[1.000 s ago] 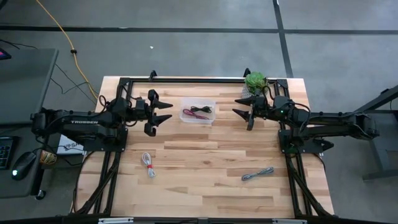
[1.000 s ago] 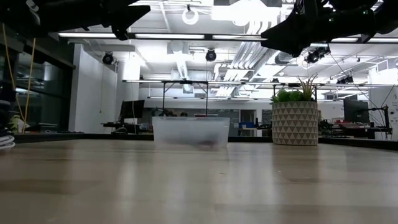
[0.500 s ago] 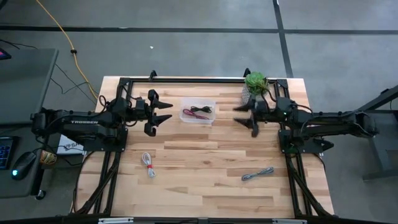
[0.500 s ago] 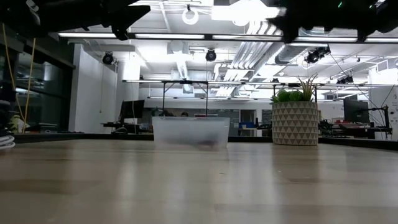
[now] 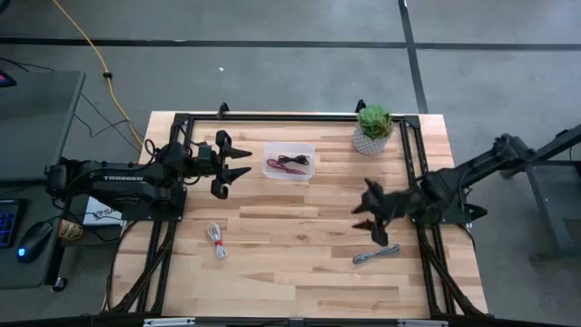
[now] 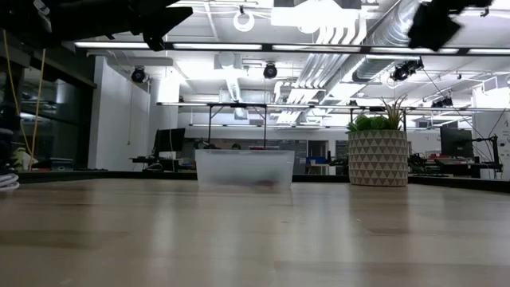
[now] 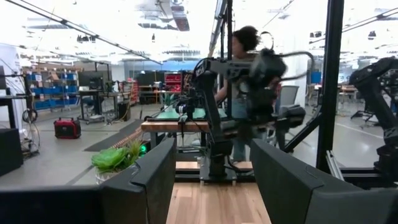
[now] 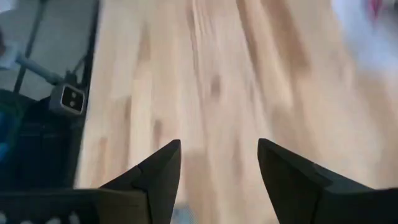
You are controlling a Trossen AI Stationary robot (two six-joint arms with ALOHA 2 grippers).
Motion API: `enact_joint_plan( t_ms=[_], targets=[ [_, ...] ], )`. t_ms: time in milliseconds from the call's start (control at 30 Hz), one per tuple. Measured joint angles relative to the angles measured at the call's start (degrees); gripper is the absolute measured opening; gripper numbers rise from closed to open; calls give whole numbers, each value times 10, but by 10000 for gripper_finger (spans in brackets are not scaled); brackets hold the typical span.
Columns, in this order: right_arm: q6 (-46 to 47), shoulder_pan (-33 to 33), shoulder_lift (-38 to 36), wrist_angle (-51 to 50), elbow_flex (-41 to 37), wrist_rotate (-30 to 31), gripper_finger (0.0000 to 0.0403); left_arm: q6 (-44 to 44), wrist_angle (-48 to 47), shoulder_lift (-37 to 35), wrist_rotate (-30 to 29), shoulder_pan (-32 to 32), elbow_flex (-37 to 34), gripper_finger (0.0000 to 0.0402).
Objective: Pick and place USB-C Cables
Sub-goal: Put the white patterned charger cable into the transparent bin
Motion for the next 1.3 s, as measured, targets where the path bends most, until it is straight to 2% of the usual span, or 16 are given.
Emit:
enact_joint_plan(
  t_ms=[100, 200, 333, 433, 533, 733, 967, 1300],
  targets=[
    [161, 51, 36, -106, 32, 1, 204, 0, 0, 0, 0, 0, 0, 188],
    [275, 95, 71, -178, 45, 0, 204, 0, 0, 0, 0, 0, 0, 188],
    [367, 135, 112, -206, 27, -13, 204, 0, 0, 0, 0, 0, 0, 188],
    [411, 147, 144, -200, 11, -46, 204, 0, -1, 0, 0, 0, 0, 188],
    [429, 152, 177, -176, -3, -81, 204, 0, -1, 0, 0, 0, 0, 188],
    [409, 159, 238, -104, -15, -99, 204, 0, -2, 0, 0, 0, 0, 188],
    [401, 165, 305, -98, -15, -134, 204, 0, -5, 0, 0, 0, 0, 188],
    [381, 170, 368, -100, -12, -126, 204, 0, -5, 0, 1, 0, 0, 188]
  ],
)
